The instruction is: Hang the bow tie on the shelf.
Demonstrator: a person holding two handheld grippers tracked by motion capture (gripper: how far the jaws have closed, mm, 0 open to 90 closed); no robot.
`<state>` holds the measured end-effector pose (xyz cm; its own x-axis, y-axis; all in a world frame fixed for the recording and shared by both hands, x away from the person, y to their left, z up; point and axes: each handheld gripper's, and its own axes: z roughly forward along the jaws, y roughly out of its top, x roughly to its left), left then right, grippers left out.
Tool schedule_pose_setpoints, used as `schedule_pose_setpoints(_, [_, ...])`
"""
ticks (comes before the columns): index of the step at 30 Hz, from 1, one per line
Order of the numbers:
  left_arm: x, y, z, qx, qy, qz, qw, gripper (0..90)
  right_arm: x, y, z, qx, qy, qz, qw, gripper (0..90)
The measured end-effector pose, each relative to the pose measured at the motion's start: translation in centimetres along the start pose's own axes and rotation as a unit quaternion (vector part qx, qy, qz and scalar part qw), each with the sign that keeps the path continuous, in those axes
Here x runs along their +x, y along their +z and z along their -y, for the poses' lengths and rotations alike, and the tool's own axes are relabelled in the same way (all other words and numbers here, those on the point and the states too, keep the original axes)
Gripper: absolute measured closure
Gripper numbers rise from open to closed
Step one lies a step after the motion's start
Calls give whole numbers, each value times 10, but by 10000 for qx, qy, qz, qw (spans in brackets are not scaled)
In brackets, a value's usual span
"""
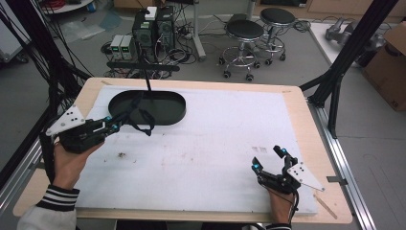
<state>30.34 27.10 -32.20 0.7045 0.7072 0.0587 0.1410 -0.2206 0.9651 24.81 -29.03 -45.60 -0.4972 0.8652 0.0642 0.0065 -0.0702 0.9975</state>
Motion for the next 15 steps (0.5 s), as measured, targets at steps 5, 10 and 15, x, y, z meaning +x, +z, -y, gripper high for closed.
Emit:
schedule_pose_setpoints(5, [8, 9, -8, -33, -66, -77, 9999, 832, 1, 0, 0, 34, 36, -10, 10000, 90])
schedule_pose_setpoints(10, [19, 16, -17, -140, -82, -207, 9997, 832, 1, 0, 0, 36, 33, -9, 10000, 90])
schedule_pose_setpoints(15, [32, 20, -23, -244, -110, -405, 9988, 832, 1, 0, 0, 38, 25, -12, 10000, 90])
